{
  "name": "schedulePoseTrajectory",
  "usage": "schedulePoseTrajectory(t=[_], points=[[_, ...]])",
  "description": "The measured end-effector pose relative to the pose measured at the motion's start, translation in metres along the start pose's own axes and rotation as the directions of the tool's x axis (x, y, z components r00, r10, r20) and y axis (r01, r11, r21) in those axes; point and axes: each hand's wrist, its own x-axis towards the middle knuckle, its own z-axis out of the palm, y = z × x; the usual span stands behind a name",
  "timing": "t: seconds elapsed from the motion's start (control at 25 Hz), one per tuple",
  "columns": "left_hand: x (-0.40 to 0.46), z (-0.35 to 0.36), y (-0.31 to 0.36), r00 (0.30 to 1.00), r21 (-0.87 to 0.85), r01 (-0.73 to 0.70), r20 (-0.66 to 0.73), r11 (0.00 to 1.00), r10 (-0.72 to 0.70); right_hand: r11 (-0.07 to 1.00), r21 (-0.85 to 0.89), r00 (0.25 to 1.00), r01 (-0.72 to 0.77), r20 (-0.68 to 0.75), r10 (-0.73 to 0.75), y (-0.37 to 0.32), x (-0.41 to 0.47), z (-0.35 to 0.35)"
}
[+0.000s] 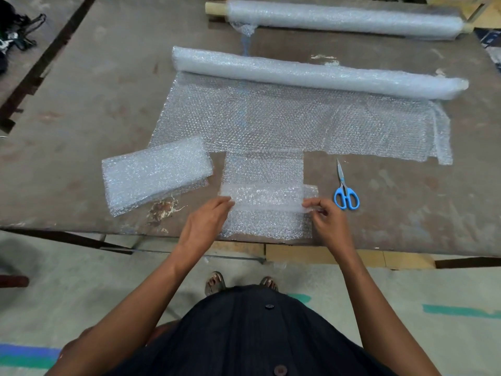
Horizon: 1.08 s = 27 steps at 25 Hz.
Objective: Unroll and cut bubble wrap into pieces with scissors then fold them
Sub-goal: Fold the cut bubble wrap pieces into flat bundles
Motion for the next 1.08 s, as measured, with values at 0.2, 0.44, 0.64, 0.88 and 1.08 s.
schedulePoseTrajectory(t=[0.2, 0.44, 0.64, 0.88, 1.08], points=[[-0.03, 0.007, -0.007, 0.997, 0.023, 0.048, 0.054, 0.999, -0.049, 0.969, -0.203, 0.99, 0.138, 0.062, -0.128, 0.011, -0.015, 0.001], [-0.038, 0.01, -0.011, 0.999, 0.07, 0.005, 0.037, 0.998, -0.007, 0.811, -0.534, 0.968, 0.241, 0.075, -0.238, 0.014, -0.04, 0.007], [-0.026, -0.011, 0.006, 0.999, 0.011, 0.019, -0.026, 1.0, -0.019, 0.812, -0.533, 0.929, 0.238, -0.119, -0.35, -0.019, -0.048, 0.017], [0.018, 0.045, 0.035, 0.966, 0.101, -0.12, 0.24, 0.988, 0.092, 0.755, -0.585, 0.948, 0.297, 0.273, -0.161, -0.047, -0.027, 0.101], [0.03, 0.044, 0.011, 0.9, 0.196, 0.021, 0.423, 0.98, -0.104, 0.704, -0.675, 0.956, 0.221, 0.293, -0.02, -0.014, -0.003, 0.084]])
